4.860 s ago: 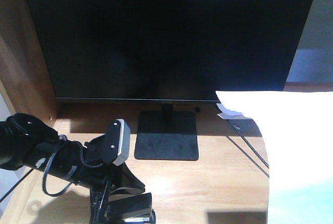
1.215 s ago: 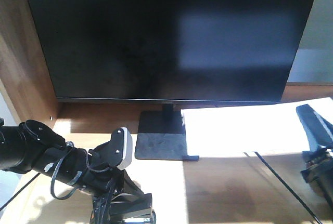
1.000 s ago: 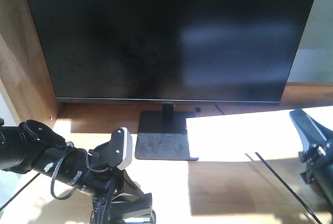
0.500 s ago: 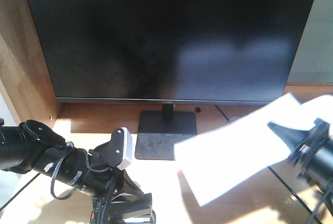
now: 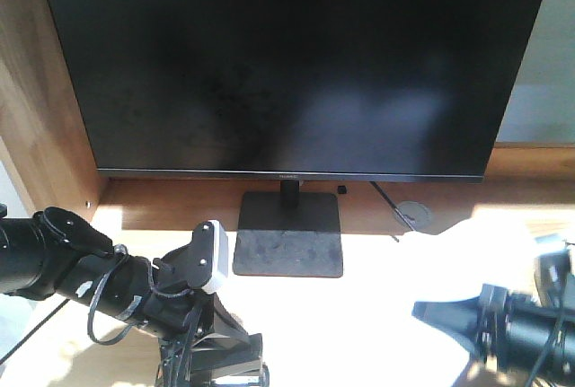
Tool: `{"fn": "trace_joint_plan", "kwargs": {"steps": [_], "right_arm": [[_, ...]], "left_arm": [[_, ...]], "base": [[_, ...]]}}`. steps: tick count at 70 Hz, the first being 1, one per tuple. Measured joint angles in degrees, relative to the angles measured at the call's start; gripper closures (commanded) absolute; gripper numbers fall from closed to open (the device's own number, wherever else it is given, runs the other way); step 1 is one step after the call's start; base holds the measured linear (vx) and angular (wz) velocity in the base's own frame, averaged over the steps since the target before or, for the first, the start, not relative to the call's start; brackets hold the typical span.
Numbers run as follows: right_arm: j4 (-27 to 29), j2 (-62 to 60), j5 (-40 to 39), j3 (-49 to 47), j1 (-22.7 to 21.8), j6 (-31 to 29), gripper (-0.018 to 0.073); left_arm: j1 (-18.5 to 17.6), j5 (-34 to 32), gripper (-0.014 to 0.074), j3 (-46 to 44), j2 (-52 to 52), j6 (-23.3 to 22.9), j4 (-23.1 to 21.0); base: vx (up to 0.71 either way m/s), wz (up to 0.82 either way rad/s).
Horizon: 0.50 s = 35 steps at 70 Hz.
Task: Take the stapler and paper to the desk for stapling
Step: 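Lower the white paper with the right gripper onto the desk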
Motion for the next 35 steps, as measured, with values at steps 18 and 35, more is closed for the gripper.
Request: {"fn": "trace_joint_plan", "kwargs": {"steps": [18,35], "right_arm": [[-9.9,0.0,-0.1,-0.1,0.0,0.8,0.0562],[-14.1,0.0,0.0,-0.1,1.0,0.0,0.0562]], "left_arm": [[0.0,0.0,0.0602,0.0,0.0,0.0,0.0],[0.0,0.0,0.0602,0.0,0.0,0.0,0.0]], "base": [[0.0,0.0],[0.0,0.0]]}}
